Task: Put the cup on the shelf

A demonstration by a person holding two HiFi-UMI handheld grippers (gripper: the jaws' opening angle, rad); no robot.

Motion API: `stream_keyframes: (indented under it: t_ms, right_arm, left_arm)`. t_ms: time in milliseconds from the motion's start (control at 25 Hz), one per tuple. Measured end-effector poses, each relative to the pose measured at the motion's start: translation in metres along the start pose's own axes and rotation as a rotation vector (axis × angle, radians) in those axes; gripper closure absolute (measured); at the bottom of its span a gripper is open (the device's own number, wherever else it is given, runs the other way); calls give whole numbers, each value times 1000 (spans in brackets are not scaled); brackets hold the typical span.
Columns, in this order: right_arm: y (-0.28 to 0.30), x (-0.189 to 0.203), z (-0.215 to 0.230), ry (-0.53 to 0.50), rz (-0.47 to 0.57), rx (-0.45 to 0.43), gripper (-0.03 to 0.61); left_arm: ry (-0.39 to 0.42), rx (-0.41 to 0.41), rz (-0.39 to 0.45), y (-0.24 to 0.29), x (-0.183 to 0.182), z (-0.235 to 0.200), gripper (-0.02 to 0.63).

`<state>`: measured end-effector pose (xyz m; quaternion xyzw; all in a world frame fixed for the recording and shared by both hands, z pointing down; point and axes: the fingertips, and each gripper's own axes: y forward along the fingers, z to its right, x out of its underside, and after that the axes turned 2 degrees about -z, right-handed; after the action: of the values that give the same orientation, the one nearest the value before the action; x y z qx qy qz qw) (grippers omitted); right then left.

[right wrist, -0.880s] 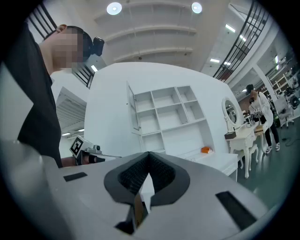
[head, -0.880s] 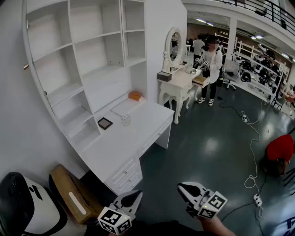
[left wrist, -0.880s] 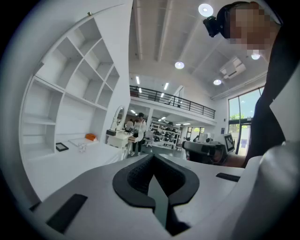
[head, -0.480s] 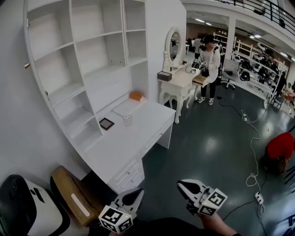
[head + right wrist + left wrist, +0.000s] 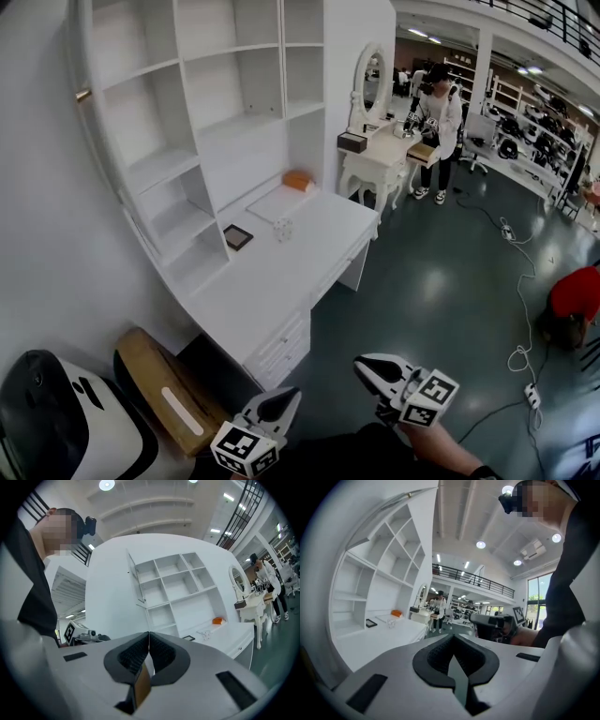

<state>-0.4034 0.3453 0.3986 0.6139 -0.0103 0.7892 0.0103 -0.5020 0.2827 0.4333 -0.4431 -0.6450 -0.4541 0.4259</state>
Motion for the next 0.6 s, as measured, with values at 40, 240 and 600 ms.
stream_keyframes:
  t_ms: [40, 240, 600]
  right_arm:
    - [5, 4, -5, 0, -10, -5, 562]
    - [13, 25, 7, 59, -78, 6, 561]
    - [39, 21, 71, 94, -83, -27, 561]
  left_arm:
    - [-8, 1, -6, -2, 3, -6, 602]
    - [0, 14, -2, 6, -7, -28, 601]
    - [18, 11, -9, 67, -27, -56, 602]
